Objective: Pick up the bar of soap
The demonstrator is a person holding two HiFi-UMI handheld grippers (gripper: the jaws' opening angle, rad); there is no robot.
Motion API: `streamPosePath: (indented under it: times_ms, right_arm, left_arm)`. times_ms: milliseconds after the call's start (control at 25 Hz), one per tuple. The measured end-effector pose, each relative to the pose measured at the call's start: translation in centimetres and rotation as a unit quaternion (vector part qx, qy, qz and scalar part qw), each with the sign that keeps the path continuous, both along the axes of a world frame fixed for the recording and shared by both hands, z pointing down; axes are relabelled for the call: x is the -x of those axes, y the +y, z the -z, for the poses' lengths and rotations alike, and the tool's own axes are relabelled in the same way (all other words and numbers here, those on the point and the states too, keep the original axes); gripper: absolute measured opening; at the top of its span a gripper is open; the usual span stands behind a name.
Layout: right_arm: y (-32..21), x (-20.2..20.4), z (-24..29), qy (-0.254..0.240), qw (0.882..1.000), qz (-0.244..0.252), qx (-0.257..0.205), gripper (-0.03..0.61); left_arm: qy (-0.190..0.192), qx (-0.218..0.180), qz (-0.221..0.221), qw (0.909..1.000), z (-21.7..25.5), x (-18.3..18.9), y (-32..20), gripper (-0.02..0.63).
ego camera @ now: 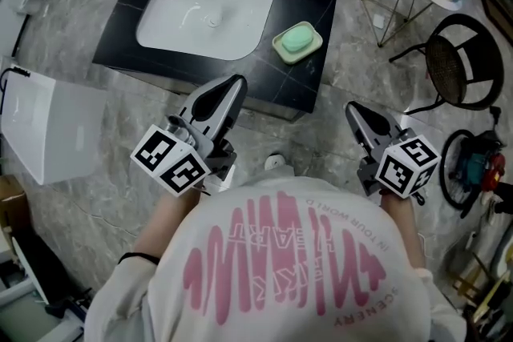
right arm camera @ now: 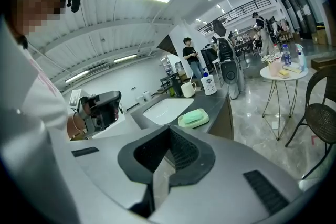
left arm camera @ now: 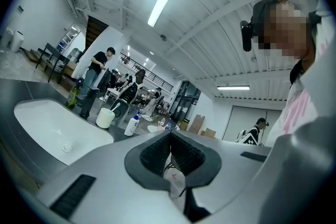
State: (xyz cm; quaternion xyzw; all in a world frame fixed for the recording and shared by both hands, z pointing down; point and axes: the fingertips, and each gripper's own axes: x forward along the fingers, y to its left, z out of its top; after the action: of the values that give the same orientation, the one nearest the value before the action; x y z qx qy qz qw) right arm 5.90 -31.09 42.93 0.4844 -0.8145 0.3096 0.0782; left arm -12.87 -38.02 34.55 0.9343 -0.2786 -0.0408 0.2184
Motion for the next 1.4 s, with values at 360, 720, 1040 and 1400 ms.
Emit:
streamPosePath:
  times_ms: [360,720,1040,1400]
  right_arm:
    - [-1.6,0.7,-0.6,0.005,1.0,-0.009,0.005,0.006]
    - [-2.4,0.4,-0.6,0.006,1.0,-0.023,0.001,0.006]
    - [-2.1,-0.5,-0.5,0.008,1.0,-0.029,0.006,0.006]
    - [-3.6,-4.1,-0.8,0.005,1.0,-0.027,0.009,0.006]
  left_arm:
    - [0.005,0.006,-0.018,0.9998,-1.0,0.0,-2.5,0.008]
    - [-0.012,-0.003,-0.03,0.9995,-1.3,-1.2,-4.1,0.009]
    - [-0.093,0.023,-0.117,0.9885,-5.1,-7.0,-4.5,0.118]
    - [-0.237,0.003,-0.127,0.9632,-11.0,-11.3,-7.8,0.212]
